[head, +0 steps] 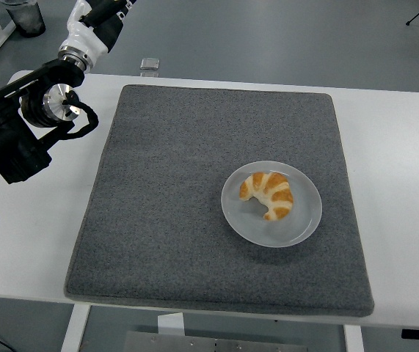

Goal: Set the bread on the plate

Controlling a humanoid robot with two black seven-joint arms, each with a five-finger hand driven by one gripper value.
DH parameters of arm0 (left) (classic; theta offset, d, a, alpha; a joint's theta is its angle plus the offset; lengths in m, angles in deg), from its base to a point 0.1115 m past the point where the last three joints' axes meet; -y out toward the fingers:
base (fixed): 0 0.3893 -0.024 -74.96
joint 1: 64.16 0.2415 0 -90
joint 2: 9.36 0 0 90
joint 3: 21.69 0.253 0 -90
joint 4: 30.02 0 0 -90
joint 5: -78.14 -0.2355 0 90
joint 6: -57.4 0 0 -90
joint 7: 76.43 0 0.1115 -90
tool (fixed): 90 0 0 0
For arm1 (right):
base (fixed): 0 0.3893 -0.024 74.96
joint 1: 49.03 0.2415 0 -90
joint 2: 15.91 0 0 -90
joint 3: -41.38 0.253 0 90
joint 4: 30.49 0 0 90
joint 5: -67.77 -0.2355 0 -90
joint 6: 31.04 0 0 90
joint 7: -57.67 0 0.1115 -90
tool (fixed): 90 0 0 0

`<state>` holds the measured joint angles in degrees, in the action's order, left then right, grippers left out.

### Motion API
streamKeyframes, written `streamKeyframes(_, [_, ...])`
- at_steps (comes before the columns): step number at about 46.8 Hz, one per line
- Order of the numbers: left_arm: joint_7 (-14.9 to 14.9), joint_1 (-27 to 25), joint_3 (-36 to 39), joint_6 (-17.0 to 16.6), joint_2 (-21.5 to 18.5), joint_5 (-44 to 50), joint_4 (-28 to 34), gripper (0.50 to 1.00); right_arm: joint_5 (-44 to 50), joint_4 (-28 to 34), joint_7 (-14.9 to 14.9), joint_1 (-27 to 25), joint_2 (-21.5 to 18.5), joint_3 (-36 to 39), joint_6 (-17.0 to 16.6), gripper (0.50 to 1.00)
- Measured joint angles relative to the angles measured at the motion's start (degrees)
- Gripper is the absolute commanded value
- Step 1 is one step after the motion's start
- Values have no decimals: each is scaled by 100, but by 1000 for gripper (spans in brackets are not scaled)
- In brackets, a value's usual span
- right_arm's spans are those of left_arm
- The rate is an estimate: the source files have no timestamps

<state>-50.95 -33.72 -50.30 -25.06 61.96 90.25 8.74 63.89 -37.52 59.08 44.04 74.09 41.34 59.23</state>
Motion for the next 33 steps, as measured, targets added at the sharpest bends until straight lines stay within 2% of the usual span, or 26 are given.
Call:
streamKeyframes(6, [-41, 118, -1, -70, 4, 185, -7, 992, 0, 0, -1, 0, 0, -4, 0, 952])
streamKeyframes(14, [-384, 171, 26, -236, 5, 268, -9, 992, 0, 0, 0, 0, 0, -5, 0, 952])
streamKeyframes(33, [-403, 250, 49, -240, 4, 258, -2, 992, 1, 0, 1, 0, 0, -5, 0, 954])
